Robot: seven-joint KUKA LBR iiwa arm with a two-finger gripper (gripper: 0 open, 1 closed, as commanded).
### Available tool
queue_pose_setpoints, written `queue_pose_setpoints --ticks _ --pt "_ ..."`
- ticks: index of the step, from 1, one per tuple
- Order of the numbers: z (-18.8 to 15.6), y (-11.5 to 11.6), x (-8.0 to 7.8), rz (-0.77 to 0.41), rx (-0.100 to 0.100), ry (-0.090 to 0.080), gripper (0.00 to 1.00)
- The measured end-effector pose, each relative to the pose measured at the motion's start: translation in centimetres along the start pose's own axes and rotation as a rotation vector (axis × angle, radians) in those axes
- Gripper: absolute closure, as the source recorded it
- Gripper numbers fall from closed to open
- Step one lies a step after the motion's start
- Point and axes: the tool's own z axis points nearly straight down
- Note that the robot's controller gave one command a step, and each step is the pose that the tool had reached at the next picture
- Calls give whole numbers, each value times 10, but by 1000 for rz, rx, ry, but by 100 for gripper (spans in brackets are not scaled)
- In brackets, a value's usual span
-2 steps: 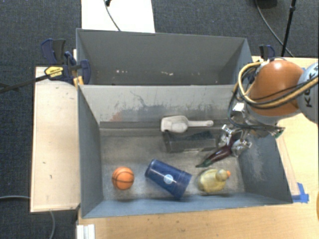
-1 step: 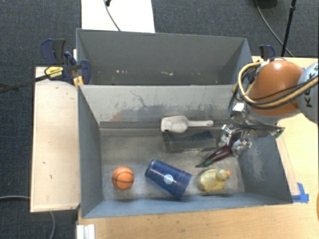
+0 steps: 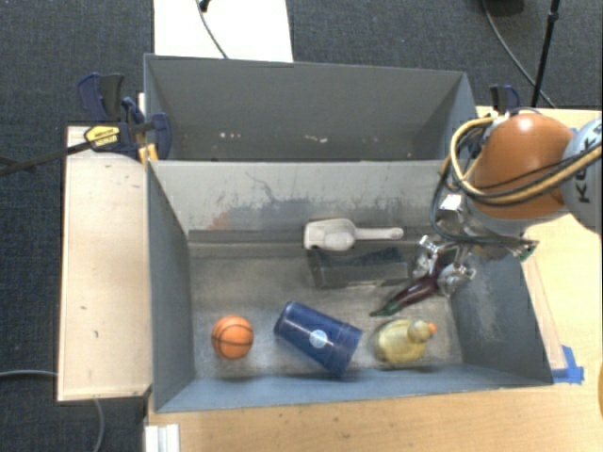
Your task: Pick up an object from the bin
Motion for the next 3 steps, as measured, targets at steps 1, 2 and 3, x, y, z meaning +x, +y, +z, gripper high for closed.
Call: queue_pose_setpoints --ticks 1,2,3 --pt "-4 1 1 0 -6 4 100" --pt "-23 3 1 2 -13 8 100" --pt "-47 1 0 3 -6 4 100"
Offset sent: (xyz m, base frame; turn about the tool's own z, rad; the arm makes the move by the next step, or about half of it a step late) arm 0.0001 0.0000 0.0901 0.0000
